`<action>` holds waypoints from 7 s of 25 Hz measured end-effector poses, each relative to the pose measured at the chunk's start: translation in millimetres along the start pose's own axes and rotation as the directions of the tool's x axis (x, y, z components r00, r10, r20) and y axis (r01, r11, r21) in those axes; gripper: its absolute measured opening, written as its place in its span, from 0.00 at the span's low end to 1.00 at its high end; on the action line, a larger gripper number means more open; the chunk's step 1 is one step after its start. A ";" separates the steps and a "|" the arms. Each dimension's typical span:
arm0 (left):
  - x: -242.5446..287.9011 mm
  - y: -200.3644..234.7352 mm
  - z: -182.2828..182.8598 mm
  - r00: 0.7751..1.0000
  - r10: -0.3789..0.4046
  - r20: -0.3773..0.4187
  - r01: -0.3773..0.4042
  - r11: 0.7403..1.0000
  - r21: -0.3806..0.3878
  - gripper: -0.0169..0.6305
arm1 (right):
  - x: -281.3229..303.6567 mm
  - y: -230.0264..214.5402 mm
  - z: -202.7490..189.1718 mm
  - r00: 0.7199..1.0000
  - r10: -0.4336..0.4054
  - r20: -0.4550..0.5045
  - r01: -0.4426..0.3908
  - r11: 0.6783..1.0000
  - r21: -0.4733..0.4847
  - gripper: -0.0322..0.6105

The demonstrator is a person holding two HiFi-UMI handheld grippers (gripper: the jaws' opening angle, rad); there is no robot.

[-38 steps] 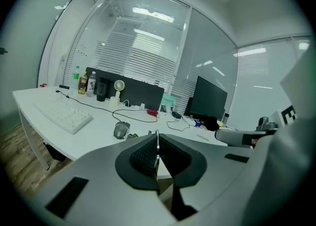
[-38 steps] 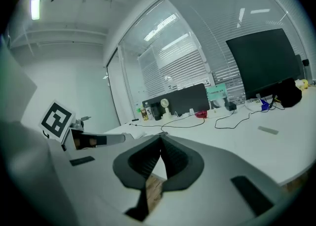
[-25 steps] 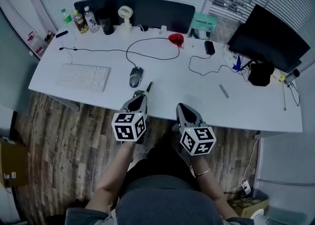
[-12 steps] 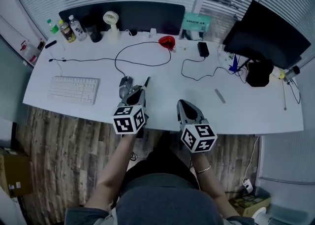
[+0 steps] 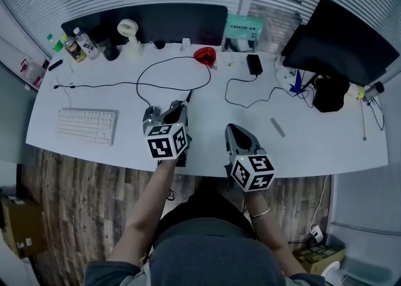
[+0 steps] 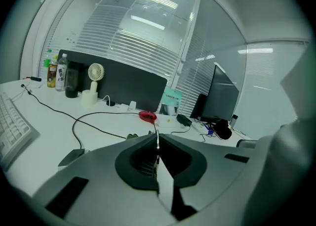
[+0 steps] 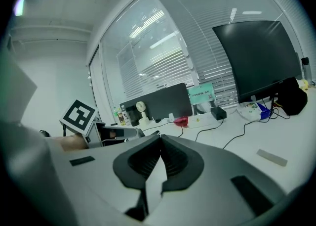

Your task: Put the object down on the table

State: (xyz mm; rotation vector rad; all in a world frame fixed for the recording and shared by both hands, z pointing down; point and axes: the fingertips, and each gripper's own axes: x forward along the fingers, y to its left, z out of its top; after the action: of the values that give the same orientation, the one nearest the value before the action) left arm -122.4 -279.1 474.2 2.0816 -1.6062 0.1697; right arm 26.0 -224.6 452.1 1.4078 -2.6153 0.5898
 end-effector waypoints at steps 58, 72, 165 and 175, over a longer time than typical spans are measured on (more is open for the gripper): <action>126.7 19.4 -13.0 0.990 0.012 -0.142 -0.035 0.986 -0.163 0.07 | 20.7 -49.1 -15.6 0.996 -0.039 -0.077 0.043 0.998 0.051 0.05; 124.5 32.3 -18.7 0.985 0.042 -0.169 -0.063 0.991 -0.122 0.11 | 19.0 -48.8 -19.0 0.995 -0.039 -0.087 0.044 0.997 0.056 0.05; -80.3 20.8 -26.0 0.996 0.088 0.014 -0.089 0.982 0.169 0.07 | -4.5 38.5 -17.3 0.998 0.030 -0.050 -0.035 0.993 -0.115 0.05; -76.7 21.3 -29.0 0.997 0.081 0.002 -0.081 0.985 0.152 0.07 | -4.1 35.2 -18.2 0.998 0.021 -0.055 -0.027 0.992 -0.119 0.05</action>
State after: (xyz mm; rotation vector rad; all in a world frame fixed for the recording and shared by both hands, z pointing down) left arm -159.2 -202.8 476.0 2.1272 -1.7249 0.3334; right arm -2.2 -196.9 457.7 1.3087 -2.5816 0.4579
